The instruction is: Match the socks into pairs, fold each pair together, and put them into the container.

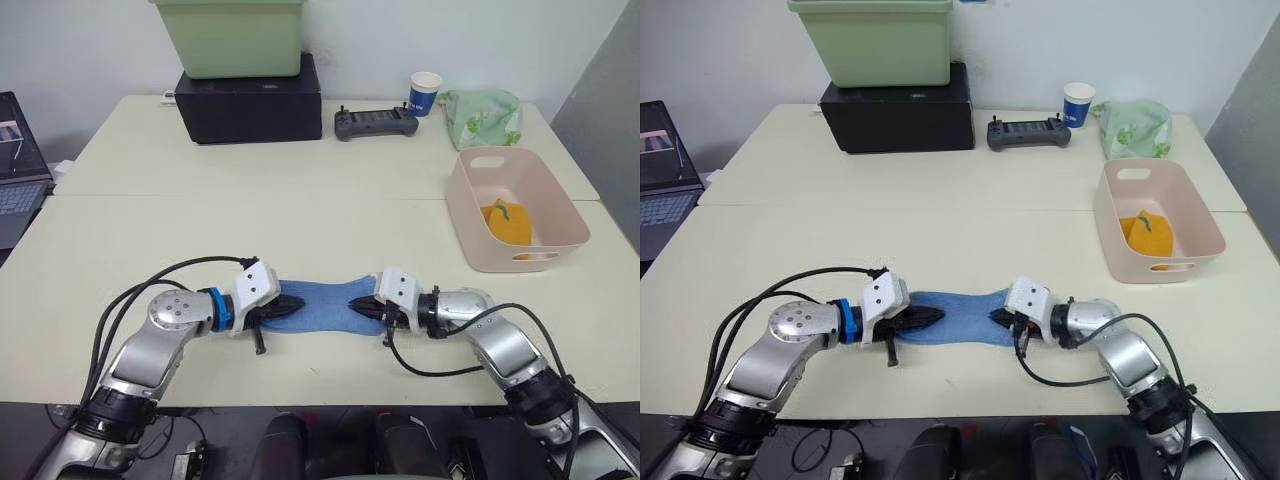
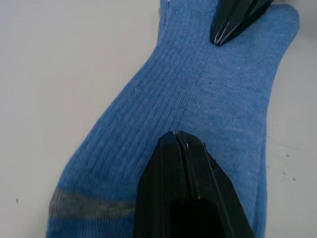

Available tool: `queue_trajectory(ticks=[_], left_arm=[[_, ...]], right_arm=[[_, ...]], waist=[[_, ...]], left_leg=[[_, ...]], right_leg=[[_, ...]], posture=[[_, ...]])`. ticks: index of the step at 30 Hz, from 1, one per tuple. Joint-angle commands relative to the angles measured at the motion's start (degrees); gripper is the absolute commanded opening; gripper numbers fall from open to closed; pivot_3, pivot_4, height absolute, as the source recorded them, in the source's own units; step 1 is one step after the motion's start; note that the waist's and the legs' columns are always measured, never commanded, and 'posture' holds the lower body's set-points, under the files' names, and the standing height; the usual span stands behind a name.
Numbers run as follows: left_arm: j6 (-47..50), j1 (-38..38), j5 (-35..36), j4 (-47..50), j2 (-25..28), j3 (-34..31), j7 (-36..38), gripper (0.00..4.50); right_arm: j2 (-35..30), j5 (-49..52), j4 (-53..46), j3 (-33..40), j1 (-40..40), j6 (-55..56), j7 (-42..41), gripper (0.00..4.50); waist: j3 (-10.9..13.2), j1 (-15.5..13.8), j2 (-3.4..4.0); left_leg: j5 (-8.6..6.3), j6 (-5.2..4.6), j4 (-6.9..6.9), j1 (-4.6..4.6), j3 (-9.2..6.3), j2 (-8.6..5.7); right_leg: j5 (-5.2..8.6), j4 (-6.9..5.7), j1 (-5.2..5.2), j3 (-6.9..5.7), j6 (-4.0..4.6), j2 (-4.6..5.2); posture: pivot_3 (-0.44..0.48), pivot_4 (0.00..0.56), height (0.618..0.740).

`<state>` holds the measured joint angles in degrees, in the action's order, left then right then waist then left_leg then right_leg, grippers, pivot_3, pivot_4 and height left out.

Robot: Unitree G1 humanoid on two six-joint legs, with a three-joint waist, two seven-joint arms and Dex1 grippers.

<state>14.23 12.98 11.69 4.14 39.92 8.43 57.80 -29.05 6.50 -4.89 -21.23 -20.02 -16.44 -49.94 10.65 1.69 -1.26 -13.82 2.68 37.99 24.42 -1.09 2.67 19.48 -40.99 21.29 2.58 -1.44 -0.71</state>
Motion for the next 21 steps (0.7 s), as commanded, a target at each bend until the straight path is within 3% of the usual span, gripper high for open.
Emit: queue_trajectory(ticks=[1, 5, 9, 10, 11, 14, 21], left_arm=[[-0.74, -0.98, 0.12, 0.13, 1.32, -2.49, -0.15, 0.01], [0.11, -2.39, 2.31, 1.91, 1.97, -4.68, 0.51, 0.01], [6.81, -3.25, 9.58, 6.22, 1.78, -10.7, -0.78, 0.01], [8.94, -3.49, 11.46, 7.1, 1.63, -12.37, -1.4, 0.0], [10.86, -3.76, 13.08, 7.81, 1.6, -13.88, -1.93, 0.0], [16.88, -6.28, 17.37, 9.44, 2.55, -17.85, -2.51, 0.59], [20.37, -9.37, 16.91, 10.13, 1.41, -18.03, -7.1, 2.97]], right_arm=[[-2.24, 1.11, -1.64, 3.45, 1.96, -0.61, -0.86, 0.0], [-4.81, 4.02, -5.86, 6.13, 4.02, -2.87, -2.82, 0.0], [-5.36, 14.04, -14.27, 12.45, 5.82, -11.1, -3.74, 0.0], [-5.33, 15.6, -15.34, 13.87, 6.11, -13.05, -3.02, 0.18], [-5.51, 16.59, -15.96, 14.86, 6.36, -14.78, -2.41, 0.39], [-5.58, 17.9, -16.38, 16.97, 7.42, -18.72, 0.08, 1.33], [-2.86, 15.65, -14.52, 14.78, 6.86, -21.96, 5.85, 3.92]], waist=[[0.0, -0.01, 0.0], [0.0, -0.01, 0.0], [0.0, 0.03, 0.0], [0.0, 0.12, 0.0], [0.0, 0.14, 0.0], [0.0, 0.14, 0.0], [0.0, 0.09, 0.0]], left_leg=[[0.0, 0.0, 0.0, -0.04, 0.0, 0.0], [0.0, 0.0, 0.0, -0.05, -0.01, 0.0], [0.0, 0.0, -0.01, -0.04, -0.03, 0.05], [0.0, 0.0, -0.01, -0.03, -0.04, 0.08], [0.0, 0.0, -0.02, -0.03, -0.05, 0.09], [0.0, 0.0, -0.02, -0.05, -0.08, 0.08], [0.0, 0.0, -0.03, -0.05, -0.07, 0.05]], right_leg=[[0.0, 0.0, -0.06, 0.0, 0.0, 0.0], [0.0, 0.01, -0.07, 0.0, 0.0, 0.01], [0.0, 0.0, -0.04, 0.01, 0.0, 0.04], [0.0, 0.0, -0.04, 0.0, 0.0, 0.06], [0.0, -0.01, -0.04, 0.0, 0.0, 0.06], [0.01, 0.01, -0.08, -0.01, -0.01, 0.06], [0.01, 0.01, -0.07, 0.04, -0.01, 0.07]], posture=[[0.0, 0.15, 0.74], [0.0, 0.15, 0.74], [0.0, 0.15, 0.74], [0.0, 0.15, 0.74], [0.0, 0.15, 0.74], [0.0, 0.15, 0.74], [0.0, 0.15, 0.74]])
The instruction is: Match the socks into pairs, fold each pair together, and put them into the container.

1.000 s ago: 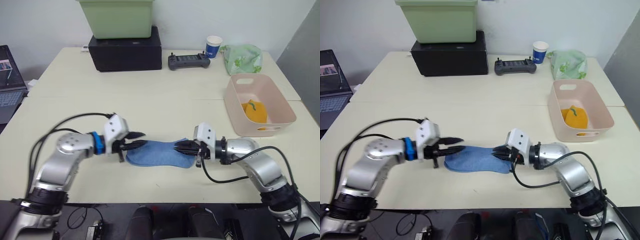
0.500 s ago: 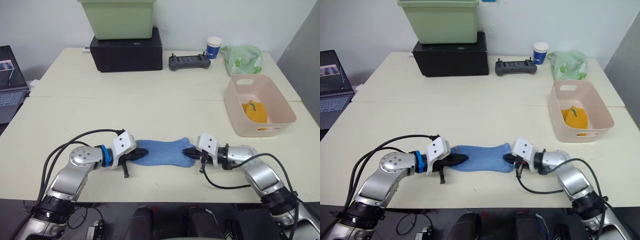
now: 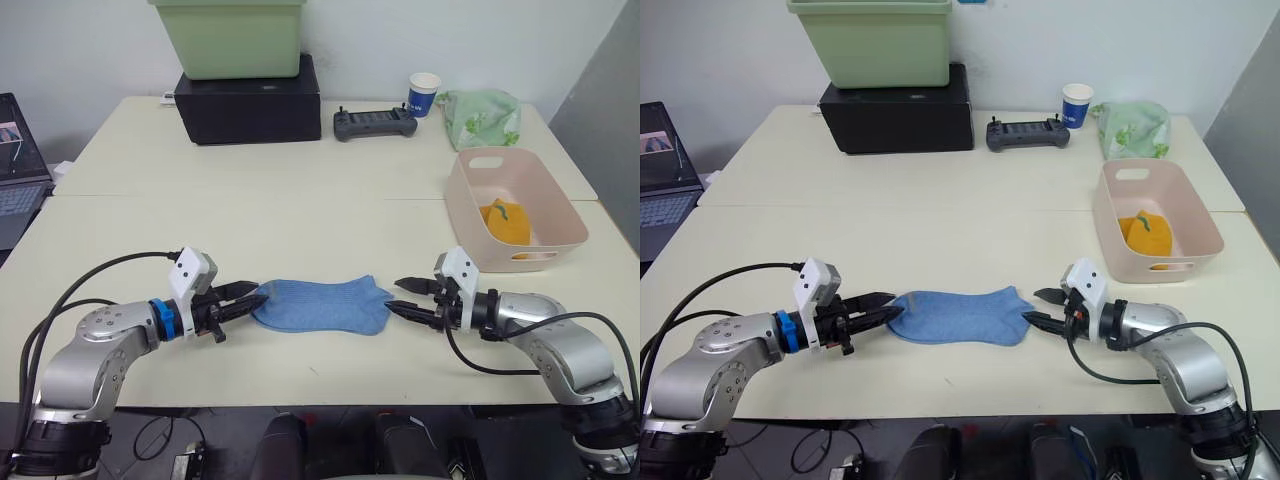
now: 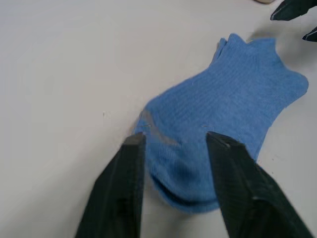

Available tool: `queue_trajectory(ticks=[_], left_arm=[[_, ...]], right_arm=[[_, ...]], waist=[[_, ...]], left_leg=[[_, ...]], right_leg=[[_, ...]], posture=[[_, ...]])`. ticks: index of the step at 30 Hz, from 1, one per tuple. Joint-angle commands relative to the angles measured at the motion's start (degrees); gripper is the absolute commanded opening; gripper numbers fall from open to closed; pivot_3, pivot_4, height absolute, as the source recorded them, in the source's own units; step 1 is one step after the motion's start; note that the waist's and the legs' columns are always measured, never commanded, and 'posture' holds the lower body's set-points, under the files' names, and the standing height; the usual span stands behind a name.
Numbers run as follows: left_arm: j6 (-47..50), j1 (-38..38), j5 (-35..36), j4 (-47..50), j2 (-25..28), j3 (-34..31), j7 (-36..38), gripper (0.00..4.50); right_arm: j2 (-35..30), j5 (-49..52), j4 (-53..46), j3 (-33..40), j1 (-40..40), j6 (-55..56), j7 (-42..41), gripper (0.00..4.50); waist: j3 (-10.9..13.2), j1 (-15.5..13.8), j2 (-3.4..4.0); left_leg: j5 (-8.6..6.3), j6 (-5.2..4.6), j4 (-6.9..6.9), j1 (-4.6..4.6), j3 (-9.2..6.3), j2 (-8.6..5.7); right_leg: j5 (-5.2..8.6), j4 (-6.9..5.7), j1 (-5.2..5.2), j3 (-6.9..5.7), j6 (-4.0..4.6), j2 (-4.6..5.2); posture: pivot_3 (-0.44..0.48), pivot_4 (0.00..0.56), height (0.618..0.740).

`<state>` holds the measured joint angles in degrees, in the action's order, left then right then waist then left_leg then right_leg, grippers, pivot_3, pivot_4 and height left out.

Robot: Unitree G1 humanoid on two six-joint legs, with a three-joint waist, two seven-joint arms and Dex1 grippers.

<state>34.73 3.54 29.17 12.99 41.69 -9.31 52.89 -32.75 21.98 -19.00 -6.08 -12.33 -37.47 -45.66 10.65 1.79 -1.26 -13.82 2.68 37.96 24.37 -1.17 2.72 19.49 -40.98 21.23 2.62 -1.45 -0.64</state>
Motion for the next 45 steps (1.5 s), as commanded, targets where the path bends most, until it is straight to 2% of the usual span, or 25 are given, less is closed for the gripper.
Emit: queue_trajectory(ticks=[1, 2, 7, 10, 14, 20, 21, 22, 31, 39, 42, 45], left_arm=[[0.11, 0.01, -1.12, 0.55, -0.77, 0.17, -3.01, 3.22], [0.94, -0.01, -0.79, 0.05, -1.16, 0.4, -3.34, 3.56], [2.56, -0.72, -1.0, 0.24, -1.91, 2.02, -4.44, 3.56], [2.56, -1.29, -0.68, 1.25, -2.04, 2.88, -4.16, 3.6], [3.22, -2.19, -0.2, 2.4, -1.6, 3.12, -3.91, 2.73], [4.75, -4.32, 1.03, 6.16, -3.01, 3.98, -5.29, 0.69], [5.48, -4.45, 1.45, 6.89, -3.24, 4.03, -5.65, 0.39], [6.34, -4.69, 2.04, 7.92, -3.4, 4.14, -5.83, 0.03], [13.49, -4.56, 6.64, 13.51, -5.94, 6.71, -8.71, 0.01], [9.21, -5.76, 3.52, 11.53, -6.02, 7.95, -9.54, 0.01], [8.29, -5.48, 4.95, 10.73, -4.77, 5.44, -7.79, 0.73], [6.1, -4.89, 2.17, 8.61, -0.43, 3.88, -6.06, 1.76]], right_arm=[[1.12, -0.17, -0.09, -1.02, -0.88, -1.26, 1.71, 4.22], [1.31, -0.78, 0.32, -1.66, -0.94, -1.55, 2.07, 4.49], [1.59, -2.11, 1.0, -4.63, -1.0, -1.81, 2.1, 4.49], [3.39, -1.47, 1.05, -4.46, -2.02, -2.68, 2.91, 3.86], [3.67, -1.98, 2.11, -4.16, -2.79, -2.82, 2.35, 2.48], [2.94, 0.57, 0.96, -2.3, -1.35, -5.97, 1.33, 0.27], [2.32, 0.68, 0.6, -1.98, -0.9, -6.33, 1.23, 0.0], [1.66, 1.13, 0.06, -1.37, -0.24, -7.0, 1.22, 0.0], [-5.61, 7.63, -4.79, 4.49, 2.49, -13.12, -1.37, 0.0], [-6.34, 6.84, -1.06, 3.17, 1.76, -9.93, -3.62, 0.0], [-7.03, 6.48, 0.33, 3.24, 1.44, -9.05, -4.55, 0.0], [-7.71, 6.52, 1.11, 3.44, 1.31, -8.44, -5.43, 0.0]], waist=[[0.0, -0.04, 0.0], [0.0, -0.04, 0.0], [0.0, -0.03, 0.0], [0.0, -0.03, 0.0], [0.0, -0.03, 0.0], [0.0, -0.06, 0.0], [0.0, -0.1, 0.0], [0.0, -0.15, 0.0], [0.0, -0.09, 0.0], [0.0, -0.03, 0.0], [0.0, -0.07, 0.0], [0.0, -0.05, 0.0]], left_leg=[[0.0, 0.0, 0.0, 0.0, 0.0, 0.0], [0.0, 0.0, 0.0, 0.0, 0.01, -0.02], [0.0, 0.0, 0.0, 0.01, 0.03, -0.02], [0.0, 0.0, -0.01, 0.0, 0.01, 0.0], [0.0, 0.0, -0.01, 0.0, 0.02, -0.01], [0.0, 0.0, -0.02, 0.01, 0.04, -0.02], [0.0, 0.0, -0.02, 0.01, 0.03, -0.03], [0.0, 0.0, -0.01, 0.01, 0.03, -0.03], [0.0, 0.0, -0.02, 0.02, -0.01, -0.06], [0.0, 0.0, -0.02, 0.01, -0.01, -0.06], [0.0, 0.0, -0.02, 0.01, -0.01, -0.06], [0.0, 0.0, -0.02, 0.01, -0.01, -0.05]], right_leg=[[0.0, 0.0, 0.0, 0.0, 0.0, 0.0], [0.0, 0.01, 0.0, 0.0, 0.0, 0.0], [0.0, 0.02, 0.01, 0.0, 0.0, 0.0], [0.0, 0.01, 0.01, 0.0, 0.0, 0.01], [0.0, 0.01, 0.01, -0.01, 0.0, 0.0], [0.0, 0.04, 0.01, 0.02, 0.0, 0.07], [0.0, 0.04, 0.0, 0.02, 0.0, 0.07], [0.0, 0.04, -0.01, 0.02, 0.0, 0.09], [0.0, 0.07, -0.04, 0.05, 0.0, 0.11], [0.0, 0.08, -0.04, 0.06, 0.0, -0.01], [0.0, 0.08, -0.04, 0.06, 0.0, -0.01], [0.01, 0.08, -0.03, 0.05, 0.0, -0.03]], posture=[[0.0, 0.15, 0.74], [0.0, 0.15, 0.74], [0.0, 0.15, 0.74], [0.0, 0.15, 0.74], [0.0, 0.15, 0.74], [0.0, 0.15, 0.74], [0.0, 0.15, 0.74], [0.0, 0.15, 0.74], [0.0, 0.15, 0.74], [0.0, 0.15, 0.74], [0.0, 0.15, 0.74], [0.0, 0.15, 0.74]])
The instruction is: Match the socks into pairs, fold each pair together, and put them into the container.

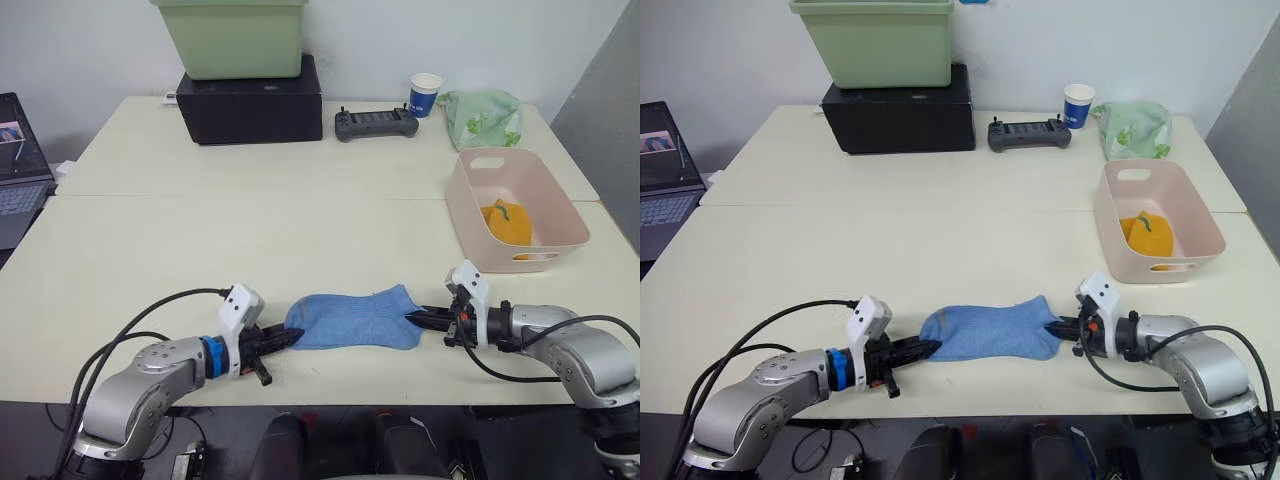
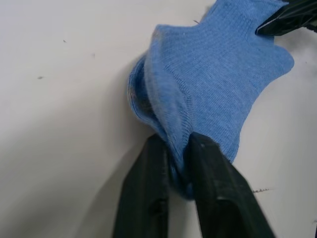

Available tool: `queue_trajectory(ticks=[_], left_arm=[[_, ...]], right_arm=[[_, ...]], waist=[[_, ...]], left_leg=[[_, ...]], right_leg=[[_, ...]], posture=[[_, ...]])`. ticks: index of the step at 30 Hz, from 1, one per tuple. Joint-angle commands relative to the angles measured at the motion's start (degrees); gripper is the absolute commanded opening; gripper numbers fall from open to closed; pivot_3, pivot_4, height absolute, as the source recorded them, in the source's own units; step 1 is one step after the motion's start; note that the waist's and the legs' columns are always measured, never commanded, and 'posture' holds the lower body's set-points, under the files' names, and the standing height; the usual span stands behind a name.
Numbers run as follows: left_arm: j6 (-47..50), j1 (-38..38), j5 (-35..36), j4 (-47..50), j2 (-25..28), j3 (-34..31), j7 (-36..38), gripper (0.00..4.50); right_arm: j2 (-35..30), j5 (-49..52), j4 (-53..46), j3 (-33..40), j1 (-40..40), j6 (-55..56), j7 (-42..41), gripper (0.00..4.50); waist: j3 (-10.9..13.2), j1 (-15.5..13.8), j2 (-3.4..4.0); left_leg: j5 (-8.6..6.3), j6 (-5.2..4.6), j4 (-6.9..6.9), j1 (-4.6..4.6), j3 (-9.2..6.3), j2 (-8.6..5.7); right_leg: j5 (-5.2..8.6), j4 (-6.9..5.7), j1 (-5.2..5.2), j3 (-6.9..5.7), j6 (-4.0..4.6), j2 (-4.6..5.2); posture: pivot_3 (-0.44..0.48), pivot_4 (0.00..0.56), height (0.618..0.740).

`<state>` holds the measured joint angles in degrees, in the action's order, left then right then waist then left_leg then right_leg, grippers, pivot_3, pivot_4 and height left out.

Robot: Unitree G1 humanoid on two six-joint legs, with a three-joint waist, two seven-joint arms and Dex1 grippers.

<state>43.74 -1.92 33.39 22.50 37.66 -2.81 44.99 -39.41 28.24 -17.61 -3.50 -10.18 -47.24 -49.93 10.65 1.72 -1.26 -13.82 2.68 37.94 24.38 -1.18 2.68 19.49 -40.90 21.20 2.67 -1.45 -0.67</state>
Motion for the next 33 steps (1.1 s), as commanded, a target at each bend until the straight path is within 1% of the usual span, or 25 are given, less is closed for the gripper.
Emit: queue_trajectory(ticks=[1, 3, 6, 7, 10, 12, 15, 16, 19, 21, 22, 28, 29, 31, 33], left_arm=[[-4.18, 1.28, -3.72, -1.97, 5.03, -2.81, 1.7, 2.02], [-4.71, 3.68, -3.46, -2.85, 7.26, -3.85, 2.89, 2.65], [-7.43, 7.77, -3.58, -2.66, 9.75, -2.99, 6.76, 2.65], [-8.18, 9.73, -3.46, -2.4, 9.47, -2.0, 7.5, 2.49], [-8.54, 14.19, -2.81, -0.63, 7.76, 1.89, 9.37, 1.64], [-9.41, 16.28, -4.5, 0.23, 6.55, 6.01, 10.43, 1.05], [-12.97, 18.95, -9.29, -1.32, 4.51, 12.07, 11.05, 0.13], [-14.17, 19.92, -10.83, -2.38, 3.35, 14.14, 11.11, 0.06], [-16.41, 21.81, -14.13, -6.21, -1.0, 19.32, 10.74, 0.06], [-17.92, 21.86, -16.4, -9.5, -2.91, 21.43, 10.41, 0.06], [-17.23, 21.6, -16.74, -10.8, -3.84, 22.03, 10.07, 0.06], [-18.5, 20.46, -22.19, -17.08, -5.2, 25.44, 9.24, 0.06], [-18.41, 20.26, -22.25, -17.67, -5.72, 25.41, 9.09, 0.06], [-17.61, 19.45, -22.03, -18.05, -6.51, 25.22, 8.76, 0.06], [-16.64, 18.17, -21.48, -16.63, -6.07, 25.22, 9.33, 0.06]], right_arm=[[-1.21, 0.23, 0.02, 0.82, -0.89, 1.63, -1.43, 0.0], [-1.35, 0.27, 0.5, 0.66, -1.09, 2.02, -1.76, 0.0], [-1.21, 0.25, 1.18, 0.36, -1.47, 2.47, -2.23, 0.0], [-1.15, 0.12, 1.56, 0.22, -1.53, 2.76, -2.37, 0.0], [-1.24, -0.09, 2.46, 0.02, -1.45, 3.55, -2.87, 0.0], [-1.26, -0.21, 2.85, 0.16, -1.45, 3.86, -2.95, 0.0], [-1.39, -0.26, 2.99, 0.21, -1.38, 4.12, -3.05, 0.0], [-1.45, -0.16, 2.9, 0.2, -1.35, 4.06, -3.13, 0.0], [-1.53, 0.18, 2.42, 0.09, -1.26, 3.79, -3.36, 0.0], [-1.58, 0.06, 2.23, -0.14, -1.28, 4.01, -3.49, 0.0], [-1.44, 0.24, 2.07, -0.14, -1.45, 3.81, -3.43, 0.0], [-1.03, 3.81, -0.34, 0.79, -3.54, 0.81, -4.39, 0.0], [-0.95, 5.29, -1.18, 1.08, -3.86, -0.34, -4.85, 0.0], [0.75, 11.66, -3.38, 3.07, -5.0, -4.97, -4.72, 0.0], [4.86, 20.21, -4.83, 5.58, -7.76, -10.85, -1.98, 0.0]], waist=[[0.0, 0.01, 0.0], [0.0, -0.02, 0.0], [0.0, -0.03, 0.0], [0.0, -0.12, 0.0], [0.0, -0.21, 0.0], [0.0, -0.21, 0.0], [0.0, -0.16, 0.0], [0.0, -0.16, 0.0], [0.0, -0.16, 0.0], [0.0, -0.07, 0.0], [0.0, -0.03, 0.0], [-0.04, -0.02, 0.07], [-0.09, -0.05, 0.15], [-0.11, -0.07, 0.19], [-0.13, -0.01, 0.2]], left_leg=[[0.0, 0.0, 0.0, 0.0, -0.01, 0.01], [0.0, 0.0, -0.01, 0.0, -0.01, -0.01], [0.0, 0.0, 0.0, 0.01, 0.01, -0.02], [0.0, 0.0, -0.01, 0.01, 0.06, -0.06], [0.0, 0.0, 0.01, 0.04, 0.11, -0.07], [0.0, 0.0, 0.01, 0.04, 0.12, -0.08], [0.0, 0.0, 0.0, 0.03, 0.12, -0.07], [0.0, 0.0, 0.0, 0.03, 0.11, -0.07], [0.0, 0.0, 0.01, 0.03, 0.1, -0.08], [0.0, 0.0, 0.02, 0.03, 0.12, -0.08], [0.0, 0.0, 0.02, 0.03, 0.12, -0.09], [0.0, -0.01, 0.02, 0.02, 0.01, -0.04], [0.0, -0.01, 0.02, 0.02, 0.02, -0.05], [0.0, -0.01, 0.02, -0.03, 0.03, -0.07], [0.0, -0.01, 0.03, -0.04, 0.01, -0.05]], right_leg=[[0.0, 0.0, 0.01, 0.0, 0.01, -0.01], [0.01, 0.0, 0.0, -0.01, 0.01, -0.03], [0.01, 0.01, 0.0, -0.04, 0.01, -0.04], [0.01, 0.02, 0.0, -0.05, 0.01, -0.03], [0.01, 0.06, 0.01, -0.06, 0.01, -0.02], [0.01, 0.06, 0.0, -0.06, 0.01, -0.02], [0.01, 0.05, 0.0, -0.04, 0.01, -0.04], [0.01, 0.04, 0.01, -0.03, 0.01, -0.07], [0.01, 0.03, 0.01, -0.04, 0.01, -0.1], [0.01, 0.03, 0.0, -0.02, 0.01, -0.12], [0.01, 0.03, 0.01, -0.02, 0.01, -0.13], [0.01, 0.01, 0.0, -0.03, 0.01, -0.18], [0.0, 0.01, -0.01, -0.03, 0.01, -0.17], [0.01, 0.02, -0.09, -0.04, 0.01, -0.13], [0.0, 0.02, -0.12, -0.04, 0.01, -0.13]], posture=[[0.0, 0.15, 0.74], [0.0, 0.15, 0.74], [0.0, 0.15, 0.74], [0.0, 0.15, 0.74], [0.0, 0.15, 0.74], [0.0, 0.15, 0.74], [0.0, 0.15, 0.74], [0.0, 0.15, 0.74], [0.0, 0.15, 0.74], [0.0, 0.15, 0.74], [0.0, 0.15, 0.74], [0.0, 0.15, 0.74], [0.0, 0.15, 0.74], [0.0, 0.15, 0.74], [0.0, 0.15, 0.74]])
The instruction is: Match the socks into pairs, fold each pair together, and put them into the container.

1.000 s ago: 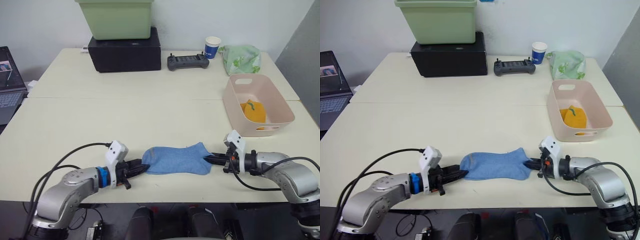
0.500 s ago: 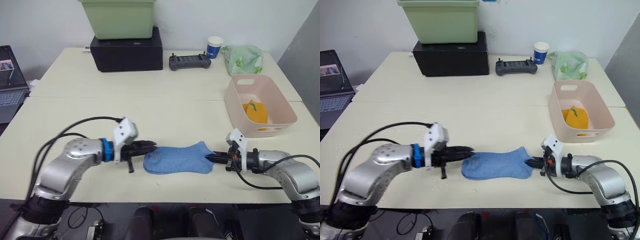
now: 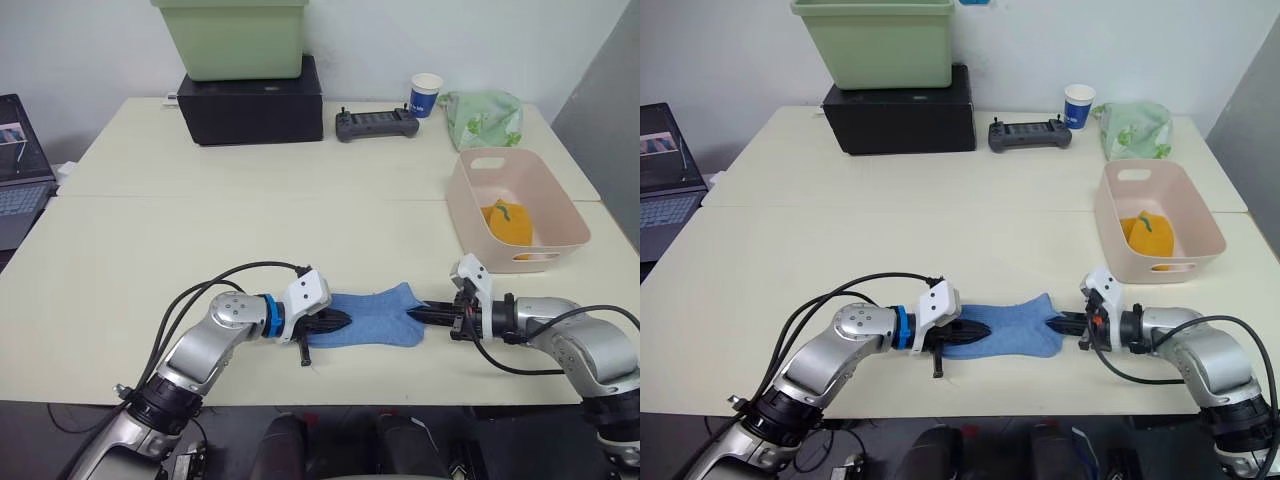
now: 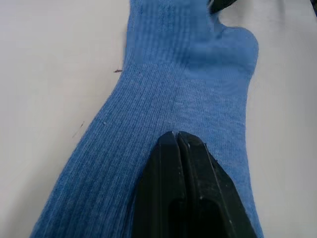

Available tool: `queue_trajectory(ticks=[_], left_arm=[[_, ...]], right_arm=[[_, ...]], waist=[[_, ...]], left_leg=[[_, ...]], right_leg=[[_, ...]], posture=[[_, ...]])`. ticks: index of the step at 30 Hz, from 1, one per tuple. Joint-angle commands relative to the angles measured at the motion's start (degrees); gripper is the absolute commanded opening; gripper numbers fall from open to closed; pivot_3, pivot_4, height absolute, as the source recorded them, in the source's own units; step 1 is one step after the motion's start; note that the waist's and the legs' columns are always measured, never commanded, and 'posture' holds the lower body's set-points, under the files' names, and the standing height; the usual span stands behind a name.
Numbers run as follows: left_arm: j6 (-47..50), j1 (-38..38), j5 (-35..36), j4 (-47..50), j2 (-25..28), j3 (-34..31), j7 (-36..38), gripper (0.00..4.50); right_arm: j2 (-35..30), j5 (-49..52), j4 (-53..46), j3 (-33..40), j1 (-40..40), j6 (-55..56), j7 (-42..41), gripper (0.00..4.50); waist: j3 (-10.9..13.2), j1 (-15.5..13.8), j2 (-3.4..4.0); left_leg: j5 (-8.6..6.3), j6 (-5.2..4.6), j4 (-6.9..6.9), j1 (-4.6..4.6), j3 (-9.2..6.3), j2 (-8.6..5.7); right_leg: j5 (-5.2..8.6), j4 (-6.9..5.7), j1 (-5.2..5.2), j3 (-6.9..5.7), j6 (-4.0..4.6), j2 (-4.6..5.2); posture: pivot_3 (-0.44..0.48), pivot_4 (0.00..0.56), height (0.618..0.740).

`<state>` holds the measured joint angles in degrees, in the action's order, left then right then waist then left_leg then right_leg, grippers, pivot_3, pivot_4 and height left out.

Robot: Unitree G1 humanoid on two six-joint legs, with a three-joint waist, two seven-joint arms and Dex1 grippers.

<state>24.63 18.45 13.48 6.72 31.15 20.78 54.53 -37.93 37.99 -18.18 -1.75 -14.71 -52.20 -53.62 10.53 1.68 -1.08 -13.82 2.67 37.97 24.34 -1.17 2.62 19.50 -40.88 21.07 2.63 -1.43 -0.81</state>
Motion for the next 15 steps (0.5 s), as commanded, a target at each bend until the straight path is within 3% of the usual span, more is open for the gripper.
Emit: queue_trajectory(ticks=[1, 6, 15], left_arm=[[2.89, -2.55, -1.31, -0.31, 0.61, 1.55, -0.03, 0.06], [2.69, -2.84, -1.22, -0.26, 0.82, -0.48, -0.59, 0.06], [7.14, -4.35, 2.64, 4.1, 3.09, -4.82, 0.41, 0.06]], right_arm=[[4.74, 12.86, -4.54, 4.6, -4.15, -7.75, 2.9, 0.0], [11.89, 15.48, -2.41, 1.62, -8.24, -10.59, 8.04, 0.0], [15.19, 8.03, 3.29, -6.28, -9.94, -5.19, 6.93, 0.0]], waist=[[-0.03, 0.06, 0.05], [-0.04, 0.02, 0.06], [-0.04, 0.17, 0.06]], left_leg=[[0.0, 0.0, 0.0, -0.02, 0.0, 0.01], [0.0, 0.0, -0.02, -0.07, -0.06, 0.01], [-0.01, -0.01, -0.04, -0.06, -0.02, 0.04]], right_leg=[[0.0, -0.01, -0.02, 0.0, 0.0, 0.0], [0.0, 0.02, -0.08, 0.0, 0.0, -0.01], [0.0, -0.01, 0.04, -0.01, 0.0, -0.04]], posture=[[0.0, 0.15, 0.74], [0.0, 0.15, 0.74], [0.0, 0.15, 0.74]])
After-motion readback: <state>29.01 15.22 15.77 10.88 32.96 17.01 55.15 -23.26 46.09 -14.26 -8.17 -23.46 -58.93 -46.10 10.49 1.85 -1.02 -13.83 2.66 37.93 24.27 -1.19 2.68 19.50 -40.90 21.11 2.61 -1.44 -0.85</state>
